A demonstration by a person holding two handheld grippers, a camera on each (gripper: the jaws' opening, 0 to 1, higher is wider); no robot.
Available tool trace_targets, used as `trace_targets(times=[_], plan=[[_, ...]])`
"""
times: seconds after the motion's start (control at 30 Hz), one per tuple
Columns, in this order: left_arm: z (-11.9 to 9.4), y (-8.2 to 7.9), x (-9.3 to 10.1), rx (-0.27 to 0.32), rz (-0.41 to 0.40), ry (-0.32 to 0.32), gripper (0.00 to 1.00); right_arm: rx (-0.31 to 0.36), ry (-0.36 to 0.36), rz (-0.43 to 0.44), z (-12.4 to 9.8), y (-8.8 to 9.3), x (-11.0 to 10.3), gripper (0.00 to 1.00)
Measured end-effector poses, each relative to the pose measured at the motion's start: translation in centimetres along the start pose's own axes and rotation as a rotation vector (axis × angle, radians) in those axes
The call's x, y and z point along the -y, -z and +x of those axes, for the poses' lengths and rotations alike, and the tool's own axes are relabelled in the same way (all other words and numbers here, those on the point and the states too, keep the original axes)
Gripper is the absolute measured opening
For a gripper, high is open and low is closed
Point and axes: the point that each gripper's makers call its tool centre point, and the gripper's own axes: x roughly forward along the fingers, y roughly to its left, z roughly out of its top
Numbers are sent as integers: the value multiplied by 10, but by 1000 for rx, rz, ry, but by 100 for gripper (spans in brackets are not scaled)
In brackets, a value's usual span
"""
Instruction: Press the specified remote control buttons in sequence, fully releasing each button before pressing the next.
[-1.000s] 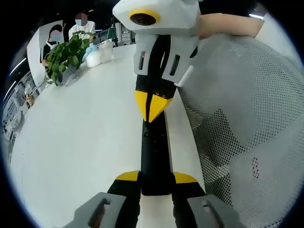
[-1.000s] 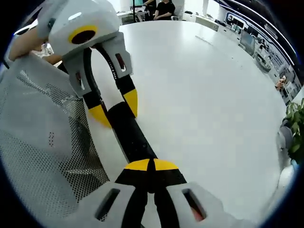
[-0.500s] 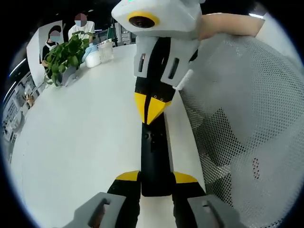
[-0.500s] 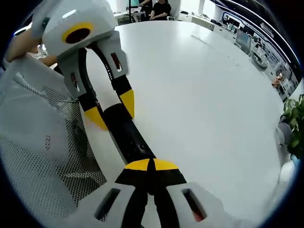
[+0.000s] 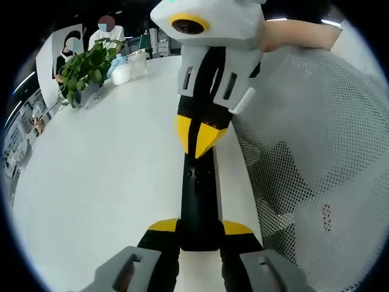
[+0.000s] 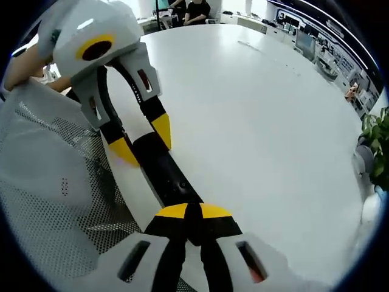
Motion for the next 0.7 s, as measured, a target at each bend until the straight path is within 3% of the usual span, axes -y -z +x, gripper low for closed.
trace_targets(times=[0.33,0.7], plan=[[0,0,0,4,2,-1,24,-12,14,13,-2,3,5,1],[0,0,0,-7,5,3,24,-7,18,-41,0,3,2,0]])
